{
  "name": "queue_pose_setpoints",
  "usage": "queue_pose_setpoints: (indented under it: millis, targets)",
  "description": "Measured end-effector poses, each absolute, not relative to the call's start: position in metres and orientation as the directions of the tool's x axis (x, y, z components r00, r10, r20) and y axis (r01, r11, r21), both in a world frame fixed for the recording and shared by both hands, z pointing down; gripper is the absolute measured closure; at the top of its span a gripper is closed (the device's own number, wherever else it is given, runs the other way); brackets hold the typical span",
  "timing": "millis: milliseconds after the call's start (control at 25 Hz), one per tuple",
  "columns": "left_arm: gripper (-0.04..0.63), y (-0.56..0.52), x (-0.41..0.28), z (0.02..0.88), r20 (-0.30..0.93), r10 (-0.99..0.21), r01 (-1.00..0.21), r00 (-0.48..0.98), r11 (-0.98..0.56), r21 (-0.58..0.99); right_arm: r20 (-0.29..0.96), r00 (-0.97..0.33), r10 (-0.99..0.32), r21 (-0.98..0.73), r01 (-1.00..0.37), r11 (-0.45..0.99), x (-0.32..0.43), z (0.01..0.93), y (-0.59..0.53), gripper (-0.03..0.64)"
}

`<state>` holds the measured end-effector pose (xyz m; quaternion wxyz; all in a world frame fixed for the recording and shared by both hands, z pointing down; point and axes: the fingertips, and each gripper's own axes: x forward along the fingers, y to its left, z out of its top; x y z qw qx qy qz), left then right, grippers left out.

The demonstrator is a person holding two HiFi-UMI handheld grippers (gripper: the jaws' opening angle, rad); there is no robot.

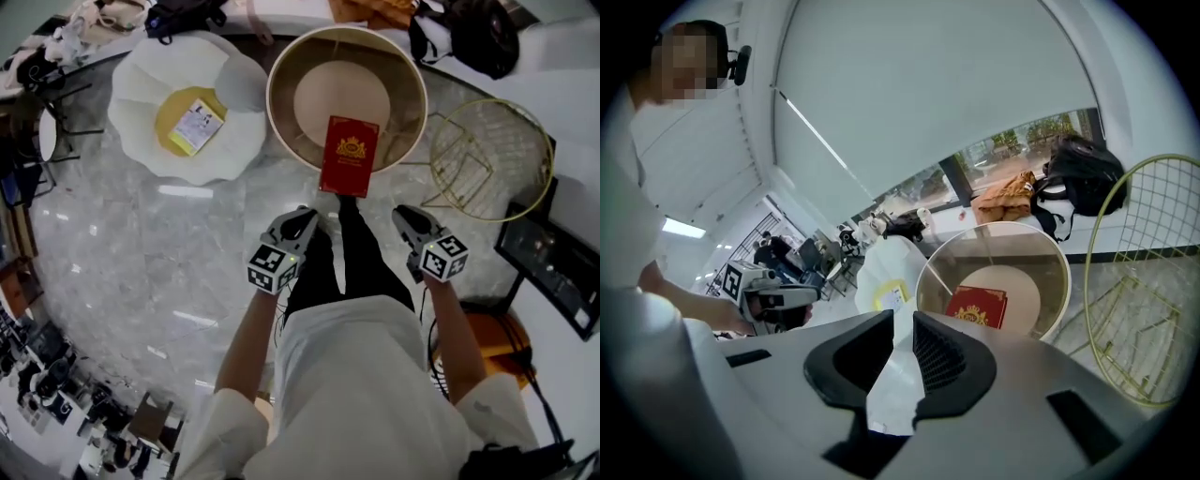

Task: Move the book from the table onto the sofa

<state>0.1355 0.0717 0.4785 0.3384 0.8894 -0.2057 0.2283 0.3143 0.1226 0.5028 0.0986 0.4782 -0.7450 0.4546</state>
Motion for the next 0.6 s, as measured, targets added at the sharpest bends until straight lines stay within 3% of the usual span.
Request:
queue_pose_setpoints:
  millis: [160,600]
  targets:
    - [0.592,0.061,0.147,0.515,0.568,-0.210,-0.544,0.796,-0.660,0.519,0.607,-0.562,-0.562,-0.608,-0.784,0.128,0.315,0.542,0.117,0.498]
    - [0.524,0.059,0.156,0.624,0.639,-0.205,-0.627,0.741,-0.553,0.550,0.649,-0.619,-0.443,-0.660,-0.747,0.077,0.314,0.653,0.115,0.482]
